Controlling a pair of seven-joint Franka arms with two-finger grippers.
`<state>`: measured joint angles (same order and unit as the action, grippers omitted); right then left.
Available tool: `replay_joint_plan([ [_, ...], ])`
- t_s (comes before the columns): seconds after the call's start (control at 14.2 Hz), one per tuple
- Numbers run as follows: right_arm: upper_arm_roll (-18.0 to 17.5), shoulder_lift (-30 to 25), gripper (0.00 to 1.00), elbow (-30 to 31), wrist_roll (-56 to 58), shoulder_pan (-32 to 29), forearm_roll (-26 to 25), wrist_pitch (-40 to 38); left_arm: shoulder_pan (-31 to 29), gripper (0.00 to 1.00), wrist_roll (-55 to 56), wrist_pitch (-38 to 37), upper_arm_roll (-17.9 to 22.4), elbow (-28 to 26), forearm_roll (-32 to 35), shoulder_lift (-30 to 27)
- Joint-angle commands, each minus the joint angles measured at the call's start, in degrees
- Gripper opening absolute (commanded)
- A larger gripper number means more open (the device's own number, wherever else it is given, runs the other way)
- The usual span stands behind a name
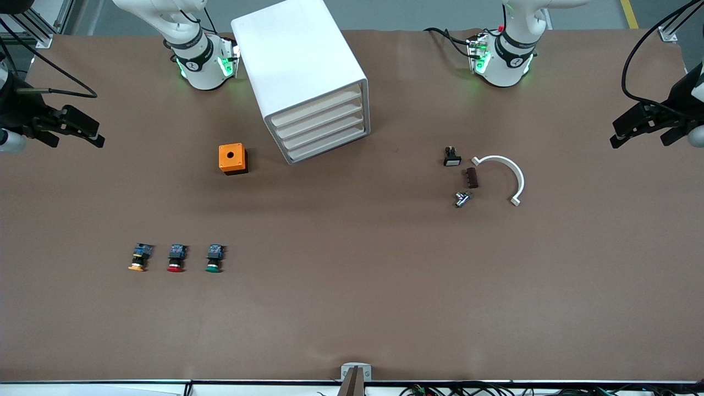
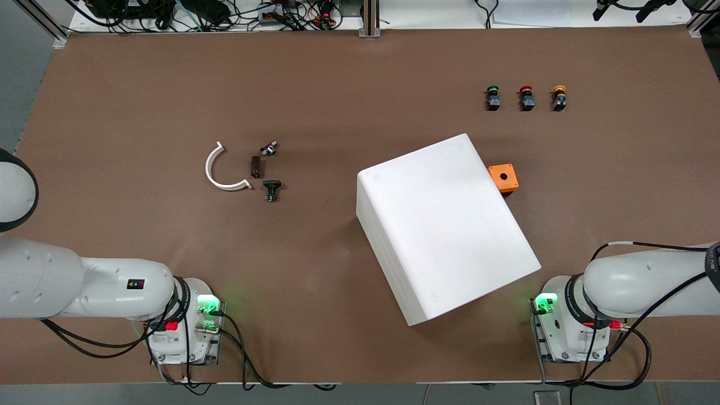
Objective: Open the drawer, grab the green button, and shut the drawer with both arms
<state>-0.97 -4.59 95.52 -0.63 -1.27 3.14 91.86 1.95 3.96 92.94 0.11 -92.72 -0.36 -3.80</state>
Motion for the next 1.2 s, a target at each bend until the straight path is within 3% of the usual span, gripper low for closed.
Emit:
replay_joint_plan([
  [0.0, 0.2, -1.6, 1.0, 1.5, 3.0, -0.1, -0.2, 1.0, -0.3, 0.99, -1.0, -1.5, -0.1, 1.6, -0.1, 0.4],
  [1.13, 0.2, -1.7, 1.0, 1.7, 2.4, -0.2, -2.4, 0.2, 0.0, 0.99, -0.9, -3.0, -0.4, 2.0, 0.1, 0.5],
])
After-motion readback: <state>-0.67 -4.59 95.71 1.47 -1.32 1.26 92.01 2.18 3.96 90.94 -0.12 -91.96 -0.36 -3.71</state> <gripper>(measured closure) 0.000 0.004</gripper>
